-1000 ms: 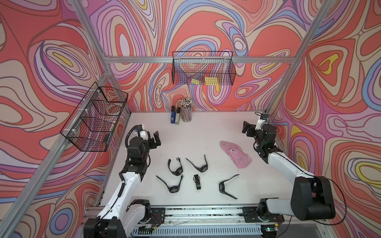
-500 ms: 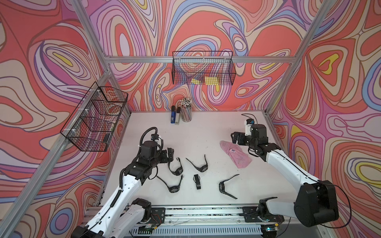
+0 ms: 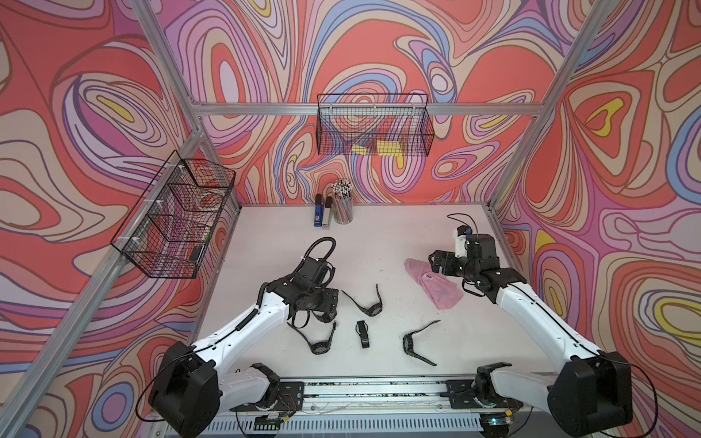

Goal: Wipe the watch dial
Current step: Pick up the watch at the center of the board.

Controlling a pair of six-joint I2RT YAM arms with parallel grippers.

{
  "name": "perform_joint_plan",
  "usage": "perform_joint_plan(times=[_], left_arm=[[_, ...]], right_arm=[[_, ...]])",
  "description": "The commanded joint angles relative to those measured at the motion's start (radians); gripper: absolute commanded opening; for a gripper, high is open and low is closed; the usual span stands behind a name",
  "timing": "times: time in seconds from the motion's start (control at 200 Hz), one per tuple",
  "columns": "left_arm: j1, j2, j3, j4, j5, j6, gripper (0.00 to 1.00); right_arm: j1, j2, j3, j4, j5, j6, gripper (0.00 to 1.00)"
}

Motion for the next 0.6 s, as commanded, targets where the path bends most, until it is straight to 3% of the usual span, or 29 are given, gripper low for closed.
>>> perform_joint_plan(times=[0.0, 0.386, 0.481, 0.596], left_arm=[[-0.021, 0.006, 0.032, -0.064, -0.014, 0.009, 0.76], [-0.041, 0.087, 0.156, -0.226, -0.039, 0.13, 0.77], [-0.041, 0.097, 0.181, -0.251, -0.034, 0.169, 0.8], [-0.041, 0.088, 0.208, -0.28, -0.035, 0.224, 0.86]], right_arm=[[0.006, -0.008, -0.015, -0.022, -0.014, 0.011, 0.95], [0.006, 0.032, -0.007, -0.028, 0.021, 0.008, 0.94], [0.006, 0.119, 0.023, -0.064, 0.073, 0.013, 0.9], [0.006, 0.244, 0.076, -0.098, 0.073, 0.007, 0.78]])
